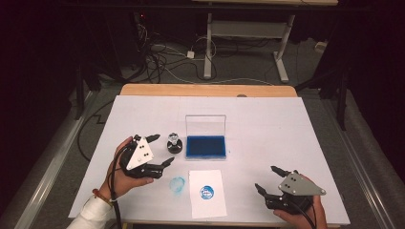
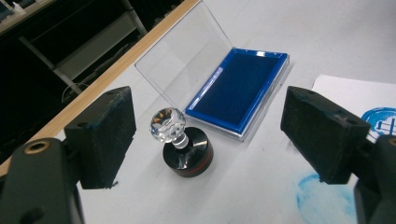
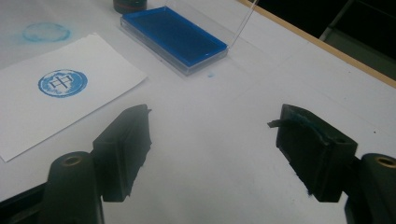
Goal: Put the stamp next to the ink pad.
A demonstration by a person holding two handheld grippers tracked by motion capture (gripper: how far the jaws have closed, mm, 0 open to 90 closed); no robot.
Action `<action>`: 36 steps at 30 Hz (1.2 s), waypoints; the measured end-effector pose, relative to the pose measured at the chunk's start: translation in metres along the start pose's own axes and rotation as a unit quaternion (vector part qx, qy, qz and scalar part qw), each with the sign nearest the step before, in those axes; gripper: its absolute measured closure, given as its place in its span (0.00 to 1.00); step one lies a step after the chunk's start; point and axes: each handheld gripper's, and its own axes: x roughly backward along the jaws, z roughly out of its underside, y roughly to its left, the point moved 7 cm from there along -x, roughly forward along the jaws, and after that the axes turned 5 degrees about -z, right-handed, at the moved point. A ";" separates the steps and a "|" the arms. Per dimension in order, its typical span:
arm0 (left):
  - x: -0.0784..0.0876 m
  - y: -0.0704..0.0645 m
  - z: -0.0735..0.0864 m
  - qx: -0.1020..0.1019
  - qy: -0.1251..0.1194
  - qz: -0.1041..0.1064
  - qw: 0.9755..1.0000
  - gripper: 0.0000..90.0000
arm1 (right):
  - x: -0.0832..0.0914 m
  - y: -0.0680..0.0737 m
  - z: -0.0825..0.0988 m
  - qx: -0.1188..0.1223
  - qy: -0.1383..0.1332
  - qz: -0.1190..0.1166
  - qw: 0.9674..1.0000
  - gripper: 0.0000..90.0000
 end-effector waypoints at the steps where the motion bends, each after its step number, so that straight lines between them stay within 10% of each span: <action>1: 0.001 0.000 0.001 -0.002 0.001 -0.002 1.000 0.19 | 0.000 0.000 0.000 0.000 -0.001 0.000 1.000 0.29; 26: 0.012 -0.010 0.045 -0.013 0.042 -0.025 0.999 0.19 | -0.002 -0.002 -0.003 -0.001 -0.006 0.003 1.000 0.29; 36: 0.013 -0.010 0.082 0.015 0.079 -0.029 0.996 0.19 | -0.002 -0.006 -0.003 -0.004 -0.009 0.004 1.000 0.29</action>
